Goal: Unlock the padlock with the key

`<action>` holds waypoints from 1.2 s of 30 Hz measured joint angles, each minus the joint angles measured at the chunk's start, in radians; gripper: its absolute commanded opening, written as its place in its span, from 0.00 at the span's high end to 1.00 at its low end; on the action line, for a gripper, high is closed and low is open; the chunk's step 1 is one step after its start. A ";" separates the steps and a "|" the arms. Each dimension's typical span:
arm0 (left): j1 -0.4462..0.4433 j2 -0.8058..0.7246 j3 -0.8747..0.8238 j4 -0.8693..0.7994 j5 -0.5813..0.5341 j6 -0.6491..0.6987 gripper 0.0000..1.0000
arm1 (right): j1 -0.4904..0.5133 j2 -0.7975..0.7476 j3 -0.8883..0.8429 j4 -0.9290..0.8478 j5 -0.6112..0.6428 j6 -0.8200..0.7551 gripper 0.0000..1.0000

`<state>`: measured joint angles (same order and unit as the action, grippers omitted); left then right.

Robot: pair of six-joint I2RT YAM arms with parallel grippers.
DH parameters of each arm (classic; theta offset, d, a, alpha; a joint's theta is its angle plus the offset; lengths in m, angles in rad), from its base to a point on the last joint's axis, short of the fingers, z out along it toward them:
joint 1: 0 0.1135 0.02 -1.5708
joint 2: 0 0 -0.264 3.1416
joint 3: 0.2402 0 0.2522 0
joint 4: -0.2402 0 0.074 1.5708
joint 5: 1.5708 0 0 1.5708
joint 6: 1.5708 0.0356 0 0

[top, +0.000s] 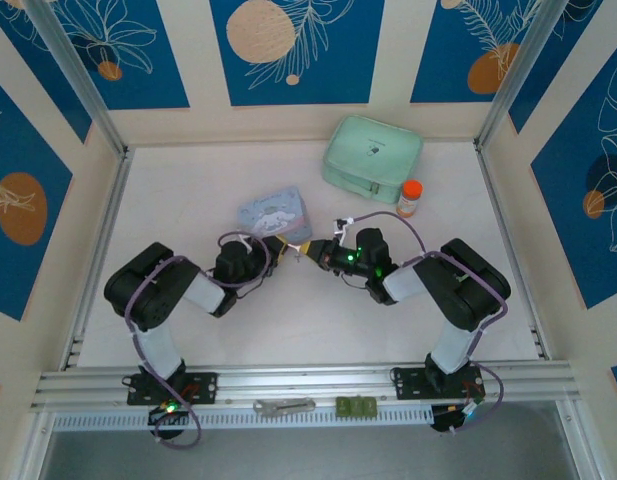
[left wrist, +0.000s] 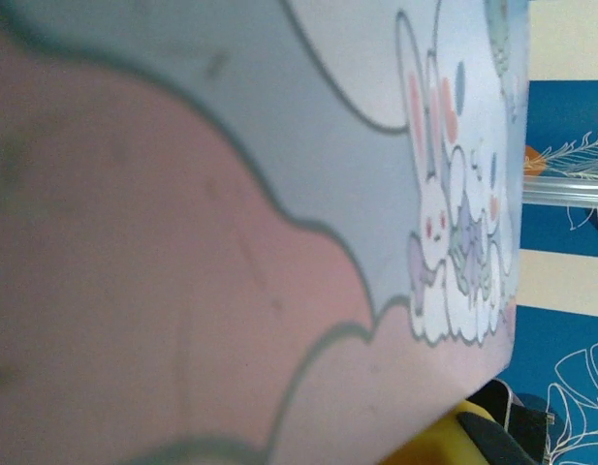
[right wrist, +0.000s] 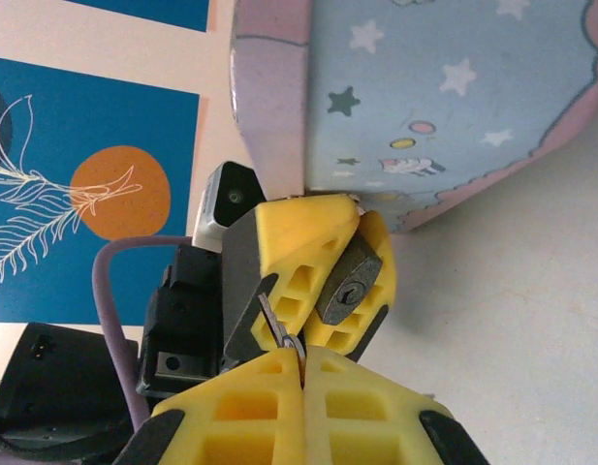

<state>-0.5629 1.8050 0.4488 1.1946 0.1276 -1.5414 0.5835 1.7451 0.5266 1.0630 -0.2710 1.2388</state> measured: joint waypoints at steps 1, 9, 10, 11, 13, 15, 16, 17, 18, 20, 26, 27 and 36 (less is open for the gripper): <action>0.000 0.004 0.000 0.011 0.000 -0.005 1.00 | 0.000 0.000 -0.002 0.000 0.005 0.000 1.00; 0.000 0.023 -0.002 0.065 -0.001 -0.031 1.00 | 0.013 0.000 -0.035 -0.001 0.029 0.017 1.00; 0.000 0.028 -0.002 0.072 -0.001 -0.033 1.00 | 0.017 0.000 -0.037 -0.001 0.031 0.019 1.00; 0.000 0.032 -0.002 0.077 -0.001 -0.034 1.00 | 0.019 0.001 -0.037 0.000 0.033 0.019 1.00; 0.000 0.037 -0.002 0.085 -0.001 -0.034 1.00 | 0.020 0.009 -0.037 0.005 0.036 0.023 1.00; 0.000 0.037 -0.002 0.086 -0.001 -0.037 1.00 | 0.022 0.019 -0.037 0.008 0.036 0.023 1.00; 0.000 0.037 -0.002 0.087 -0.001 -0.038 1.00 | 0.024 0.025 -0.037 0.008 0.037 0.023 1.00; 0.000 0.037 -0.002 0.089 -0.001 -0.040 1.00 | 0.024 0.029 -0.037 0.008 0.037 0.024 1.00; 0.000 0.037 -0.002 0.091 -0.001 -0.040 1.00 | 0.024 0.034 -0.037 0.009 0.037 0.026 1.00; 0.000 0.037 -0.002 0.092 -0.001 -0.041 1.00 | 0.026 0.043 -0.037 0.015 0.037 0.027 1.00; 0.000 0.037 -0.003 0.092 -0.001 -0.041 1.00 | 0.026 0.046 -0.035 0.030 0.040 0.030 1.00; 0.000 0.037 -0.003 0.092 -0.001 -0.041 1.00 | 0.026 0.046 -0.035 0.030 0.040 0.030 1.00; -0.002 0.037 -0.003 0.092 -0.001 -0.040 1.00 | 0.026 0.046 -0.029 0.030 0.045 0.030 1.00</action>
<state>-0.5652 1.8423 0.4458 1.2869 0.1265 -1.5818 0.6098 1.7908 0.4973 1.0927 -0.2260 1.2686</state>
